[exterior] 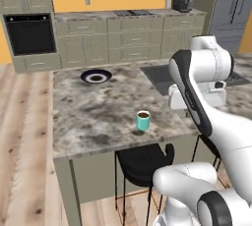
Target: Pick up the marshmallow and place it in the cup of hot chocolate on the dining counter.
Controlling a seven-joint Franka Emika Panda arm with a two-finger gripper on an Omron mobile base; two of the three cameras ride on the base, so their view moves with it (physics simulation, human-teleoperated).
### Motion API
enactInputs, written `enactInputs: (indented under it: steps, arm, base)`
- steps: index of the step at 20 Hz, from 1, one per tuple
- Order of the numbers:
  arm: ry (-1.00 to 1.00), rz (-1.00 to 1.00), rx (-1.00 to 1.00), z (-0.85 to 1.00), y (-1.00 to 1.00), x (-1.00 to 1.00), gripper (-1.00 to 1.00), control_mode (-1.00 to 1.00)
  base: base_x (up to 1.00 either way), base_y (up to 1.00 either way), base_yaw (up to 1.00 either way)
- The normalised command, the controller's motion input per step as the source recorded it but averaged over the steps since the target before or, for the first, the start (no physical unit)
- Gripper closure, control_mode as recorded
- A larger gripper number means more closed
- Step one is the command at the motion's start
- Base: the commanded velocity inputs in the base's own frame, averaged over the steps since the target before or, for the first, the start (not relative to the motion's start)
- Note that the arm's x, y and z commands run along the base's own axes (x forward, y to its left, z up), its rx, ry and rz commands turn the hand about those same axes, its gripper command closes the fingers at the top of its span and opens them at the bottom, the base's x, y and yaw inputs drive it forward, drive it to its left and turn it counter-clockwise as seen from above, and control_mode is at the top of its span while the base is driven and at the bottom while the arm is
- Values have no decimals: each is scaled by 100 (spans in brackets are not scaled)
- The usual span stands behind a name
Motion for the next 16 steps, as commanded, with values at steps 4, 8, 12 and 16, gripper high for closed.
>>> enactInputs:
  steps: [4, 8, 12, 16]
  arm:
    - [0, 0, 0, 0, 0, 0, 100, 100]
    - [0, 0, 0, 0, 0, 0, 100, 100]
    - [13, 3, 0, -36, 8, 50, 100, -100]
    - [20, 6, 0, -50, 39, 80, 100, -100]
  base:
    - [2, 0, 4]
    - [3, 0, 0]
    - [0, 0, 0]
    - [0, 0, 0]
